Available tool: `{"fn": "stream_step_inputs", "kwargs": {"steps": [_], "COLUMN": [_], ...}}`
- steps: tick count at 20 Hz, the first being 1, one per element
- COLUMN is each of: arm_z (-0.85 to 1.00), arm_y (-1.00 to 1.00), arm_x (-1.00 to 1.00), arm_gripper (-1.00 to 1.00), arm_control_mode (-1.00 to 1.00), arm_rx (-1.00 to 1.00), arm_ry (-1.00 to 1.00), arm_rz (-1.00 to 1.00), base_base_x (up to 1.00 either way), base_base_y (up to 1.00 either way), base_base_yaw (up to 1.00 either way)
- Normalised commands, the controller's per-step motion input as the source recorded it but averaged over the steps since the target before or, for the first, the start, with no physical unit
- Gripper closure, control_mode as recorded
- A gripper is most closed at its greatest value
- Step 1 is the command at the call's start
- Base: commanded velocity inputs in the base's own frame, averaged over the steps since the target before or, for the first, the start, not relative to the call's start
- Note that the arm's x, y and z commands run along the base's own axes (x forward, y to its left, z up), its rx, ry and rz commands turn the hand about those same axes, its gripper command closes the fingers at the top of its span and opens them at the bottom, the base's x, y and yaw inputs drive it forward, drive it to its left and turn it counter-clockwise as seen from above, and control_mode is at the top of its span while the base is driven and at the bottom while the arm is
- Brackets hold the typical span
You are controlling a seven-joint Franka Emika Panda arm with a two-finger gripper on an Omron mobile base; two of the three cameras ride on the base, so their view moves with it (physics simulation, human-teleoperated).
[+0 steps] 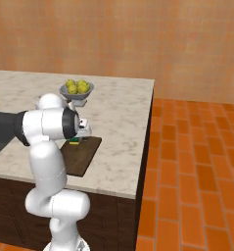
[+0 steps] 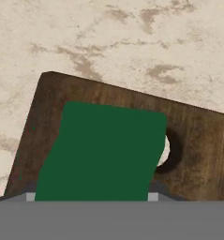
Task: Pick up the sponge from the counter and clean the cutting board by briefly scrubbing or pressing down on the cutting board. Once finished, release the sponge.
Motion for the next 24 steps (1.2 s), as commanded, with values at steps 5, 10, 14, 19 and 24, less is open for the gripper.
{"fn": "stream_step_inputs", "kwargs": {"steps": [5,10,14,19,24], "arm_z": [0.01,-0.06,-0.09,-0.14,-0.35], "arm_y": [-0.45,-0.46,-0.63,-0.54,-0.07], "arm_x": [0.04,0.02,0.0,0.0,-0.56], "arm_gripper": [1.0,1.0,1.0,1.0,1.0], "arm_control_mode": [-1.0,-1.0,-1.0,-1.0,-1.0], "arm_rx": [0.0,0.0,0.0,0.0,0.0], "arm_ry": [0.0,0.0,0.0,0.0,-0.08], "arm_rz": [0.03,0.0,0.0,0.0,0.0], "base_base_x": [0.0,0.0,0.0,0.0,0.0], "base_base_y": [0.0,0.0,0.0,0.0,0.0], "base_base_yaw": [0.0,0.0,0.0,0.0,0.0]}}
